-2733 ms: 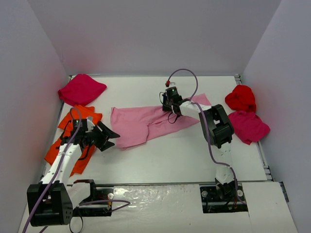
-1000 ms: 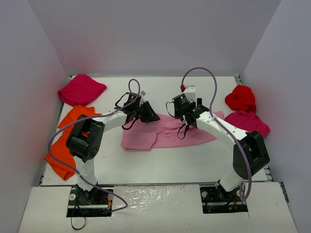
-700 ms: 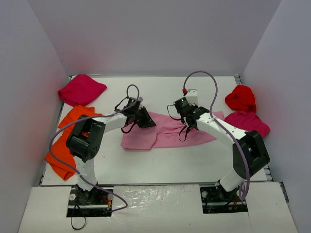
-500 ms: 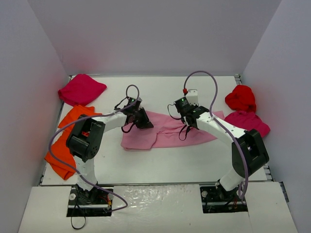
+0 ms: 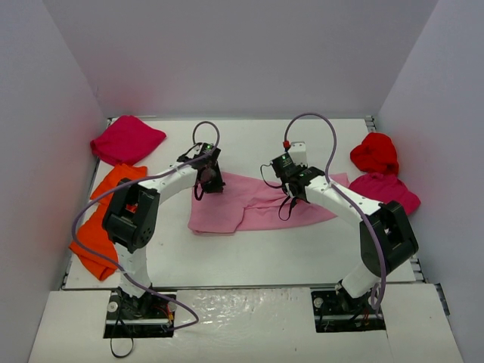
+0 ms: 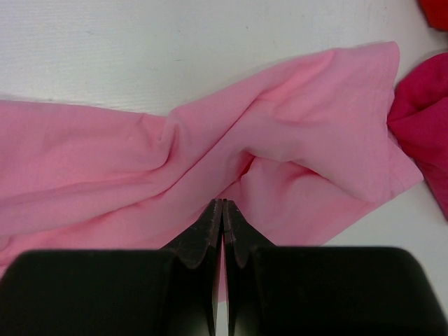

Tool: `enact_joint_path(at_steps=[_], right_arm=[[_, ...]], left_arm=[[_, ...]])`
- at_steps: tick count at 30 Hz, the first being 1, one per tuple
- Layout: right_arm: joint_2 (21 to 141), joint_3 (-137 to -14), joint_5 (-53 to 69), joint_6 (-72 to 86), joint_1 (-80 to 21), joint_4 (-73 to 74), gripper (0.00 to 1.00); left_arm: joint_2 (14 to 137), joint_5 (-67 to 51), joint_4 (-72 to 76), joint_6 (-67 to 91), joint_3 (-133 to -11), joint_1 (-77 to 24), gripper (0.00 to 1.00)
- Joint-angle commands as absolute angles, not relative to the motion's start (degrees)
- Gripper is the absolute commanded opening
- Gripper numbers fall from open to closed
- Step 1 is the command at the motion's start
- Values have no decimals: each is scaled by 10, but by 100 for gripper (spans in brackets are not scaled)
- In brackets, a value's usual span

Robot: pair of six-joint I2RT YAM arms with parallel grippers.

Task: Fold and stack the t-shirts
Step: Fold the tshirt

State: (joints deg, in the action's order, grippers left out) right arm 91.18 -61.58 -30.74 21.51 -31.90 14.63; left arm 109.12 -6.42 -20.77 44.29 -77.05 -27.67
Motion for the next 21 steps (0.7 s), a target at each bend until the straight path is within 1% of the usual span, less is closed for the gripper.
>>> enact_joint_path(at_steps=[1,5,11,21], right_arm=[[900,-630,-303,211,-316,140,0],[902,-632,-284,216,-316,136,0],[898,-627,-272,218,-317,135,0],[900,-630,-268,214,-317,135,0]], left_arm=[[1035,48,-286,398,-808,-272,0],[1048,65,-311,385,-826,-272,0],[1108,58,-342,378,-878,-269,0],[1155,19,-294,380,-883,-269,0]])
